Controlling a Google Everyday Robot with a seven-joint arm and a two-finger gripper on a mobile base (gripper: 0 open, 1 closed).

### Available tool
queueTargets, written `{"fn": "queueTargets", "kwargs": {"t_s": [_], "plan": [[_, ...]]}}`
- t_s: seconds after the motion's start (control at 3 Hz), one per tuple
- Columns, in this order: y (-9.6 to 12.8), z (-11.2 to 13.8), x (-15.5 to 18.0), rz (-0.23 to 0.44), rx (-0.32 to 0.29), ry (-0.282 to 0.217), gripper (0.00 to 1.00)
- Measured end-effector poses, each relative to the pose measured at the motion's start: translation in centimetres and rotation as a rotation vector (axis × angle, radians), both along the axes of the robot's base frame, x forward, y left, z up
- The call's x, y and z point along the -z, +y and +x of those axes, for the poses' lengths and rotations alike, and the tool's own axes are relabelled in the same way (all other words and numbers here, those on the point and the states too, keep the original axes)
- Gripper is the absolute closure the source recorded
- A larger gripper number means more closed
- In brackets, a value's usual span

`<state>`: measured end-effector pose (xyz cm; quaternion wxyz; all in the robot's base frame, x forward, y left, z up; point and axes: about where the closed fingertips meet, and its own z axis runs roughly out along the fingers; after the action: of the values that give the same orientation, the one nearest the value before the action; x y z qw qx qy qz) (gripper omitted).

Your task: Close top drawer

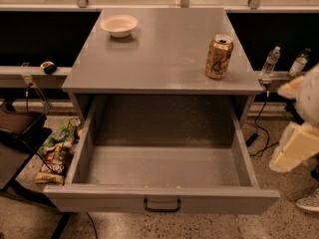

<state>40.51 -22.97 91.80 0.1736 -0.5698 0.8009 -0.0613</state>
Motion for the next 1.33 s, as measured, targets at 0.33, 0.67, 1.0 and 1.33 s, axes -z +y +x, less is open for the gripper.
{"fn": "queueTargets", "kwargs": {"t_s": [0.33,0.67,1.0,1.33], "plan": [[-1.5,-4.2,6.3,-0.001,0.092,-0.017,0.46],[-1.7,-7.1,13.2,0.016,0.121,0.02,0.69],[-1.0,-9.5,20.0,0.026,0.107,0.045,0.93],[-1.2,-10.0,21.4,0.024,0.111,0.038,1.0]]}}
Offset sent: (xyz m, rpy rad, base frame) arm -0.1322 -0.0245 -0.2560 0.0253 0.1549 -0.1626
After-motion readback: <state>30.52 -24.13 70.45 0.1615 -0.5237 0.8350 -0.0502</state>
